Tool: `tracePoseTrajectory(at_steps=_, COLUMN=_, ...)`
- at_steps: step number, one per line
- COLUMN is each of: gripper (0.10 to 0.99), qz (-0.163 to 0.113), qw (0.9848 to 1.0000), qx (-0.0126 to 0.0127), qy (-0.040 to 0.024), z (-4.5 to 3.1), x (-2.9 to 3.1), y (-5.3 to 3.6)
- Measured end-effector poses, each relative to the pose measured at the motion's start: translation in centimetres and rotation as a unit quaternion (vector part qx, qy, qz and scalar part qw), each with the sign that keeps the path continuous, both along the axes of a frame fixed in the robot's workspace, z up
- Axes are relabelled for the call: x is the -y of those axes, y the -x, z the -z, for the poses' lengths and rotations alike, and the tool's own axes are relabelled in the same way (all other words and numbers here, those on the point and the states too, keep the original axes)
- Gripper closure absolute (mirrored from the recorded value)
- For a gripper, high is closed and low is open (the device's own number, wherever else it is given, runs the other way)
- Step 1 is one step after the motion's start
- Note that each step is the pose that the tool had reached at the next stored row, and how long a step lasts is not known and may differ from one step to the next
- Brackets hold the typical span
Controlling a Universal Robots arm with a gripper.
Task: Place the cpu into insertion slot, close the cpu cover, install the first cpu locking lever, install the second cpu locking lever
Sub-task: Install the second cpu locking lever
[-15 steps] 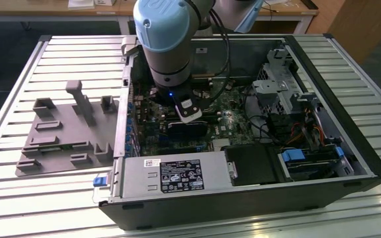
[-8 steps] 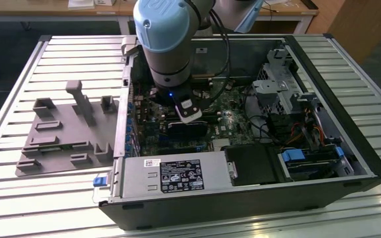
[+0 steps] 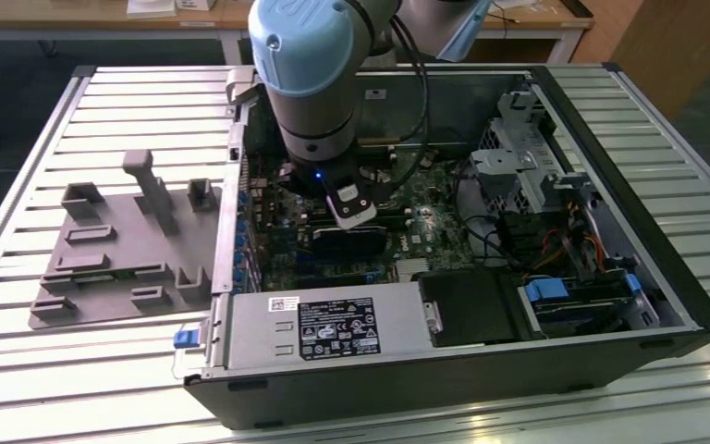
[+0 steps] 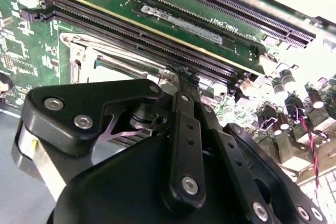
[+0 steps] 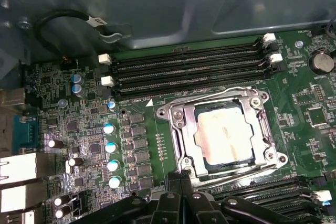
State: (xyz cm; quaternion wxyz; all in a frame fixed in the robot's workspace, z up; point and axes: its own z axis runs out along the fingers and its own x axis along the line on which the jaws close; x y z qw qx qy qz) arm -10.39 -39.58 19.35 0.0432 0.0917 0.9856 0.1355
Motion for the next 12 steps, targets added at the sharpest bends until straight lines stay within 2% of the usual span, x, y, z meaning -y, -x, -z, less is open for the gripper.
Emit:
tracePoseTrajectory(at_steps=8, gripper=0.984, qz=0.0, qw=1.0, qx=0.0004, qy=0.0002, z=-1.56, x=0.0, y=0.0)
tracePoseTrajectory(at_steps=12, gripper=0.984, qz=0.001, qw=1.0, qx=0.0007, qy=0.0001, z=-1.85, x=0.0, y=-0.01)
